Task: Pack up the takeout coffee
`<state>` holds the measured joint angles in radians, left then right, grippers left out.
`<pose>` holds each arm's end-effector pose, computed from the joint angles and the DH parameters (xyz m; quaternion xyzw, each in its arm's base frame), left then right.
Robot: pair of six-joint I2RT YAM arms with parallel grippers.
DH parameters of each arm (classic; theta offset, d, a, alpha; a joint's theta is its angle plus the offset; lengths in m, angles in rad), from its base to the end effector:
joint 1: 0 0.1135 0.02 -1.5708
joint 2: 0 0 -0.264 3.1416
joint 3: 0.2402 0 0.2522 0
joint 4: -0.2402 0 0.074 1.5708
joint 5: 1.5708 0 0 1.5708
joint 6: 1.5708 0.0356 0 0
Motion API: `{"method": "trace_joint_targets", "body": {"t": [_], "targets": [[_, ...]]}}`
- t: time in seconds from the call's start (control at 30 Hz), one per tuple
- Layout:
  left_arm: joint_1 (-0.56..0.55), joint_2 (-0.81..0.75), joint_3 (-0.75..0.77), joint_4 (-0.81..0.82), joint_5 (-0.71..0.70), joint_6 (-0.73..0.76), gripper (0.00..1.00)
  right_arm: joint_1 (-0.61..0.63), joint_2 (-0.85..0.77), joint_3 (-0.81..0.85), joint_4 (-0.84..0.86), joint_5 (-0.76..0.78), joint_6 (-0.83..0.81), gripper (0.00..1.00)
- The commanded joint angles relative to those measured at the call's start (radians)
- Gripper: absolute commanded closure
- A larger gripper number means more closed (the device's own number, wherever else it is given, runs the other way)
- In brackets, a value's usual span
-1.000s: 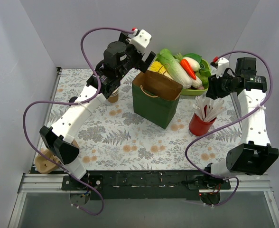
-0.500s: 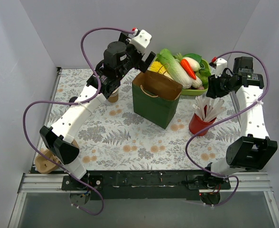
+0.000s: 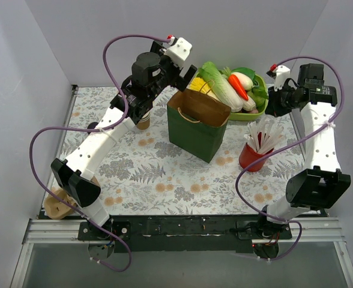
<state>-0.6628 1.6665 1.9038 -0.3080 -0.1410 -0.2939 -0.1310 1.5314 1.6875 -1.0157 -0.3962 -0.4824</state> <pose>0.3012 -0.2288 0.4845 0.0867 0.7263 -0.2673 0.6274 0.3111 -0.0271 0.3937 -0.2281 0.8930 0.0728 0.3811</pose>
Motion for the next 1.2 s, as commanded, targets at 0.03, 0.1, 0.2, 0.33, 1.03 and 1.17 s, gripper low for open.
{"method": "trace_joint_targets", "body": {"t": [0.03,0.1,0.2,0.33,1.03,1.17], "targets": [[0.009,0.006,0.023,0.021,0.003,0.01,0.02,-0.005,-0.013,0.201,-0.052,-0.049,-0.008,0.99],[0.011,0.007,0.023,0.021,0.001,0.013,0.02,-0.005,-0.013,0.296,-0.076,-0.062,-0.007,0.99],[0.014,0.015,0.024,0.024,0.0,0.013,0.02,-0.004,-0.019,0.405,-0.08,-0.087,0.011,0.99],[0.017,0.024,0.038,0.029,-0.005,0.018,0.02,-0.005,-0.066,0.457,0.006,-0.112,0.057,0.99],[0.029,0.068,0.08,0.047,-0.035,0.084,0.02,-0.005,-0.252,0.416,0.278,-0.432,0.246,0.99],[0.029,0.062,0.075,0.049,-0.039,0.085,0.02,-0.005,-0.257,0.341,0.206,-0.425,0.168,0.99]]}}
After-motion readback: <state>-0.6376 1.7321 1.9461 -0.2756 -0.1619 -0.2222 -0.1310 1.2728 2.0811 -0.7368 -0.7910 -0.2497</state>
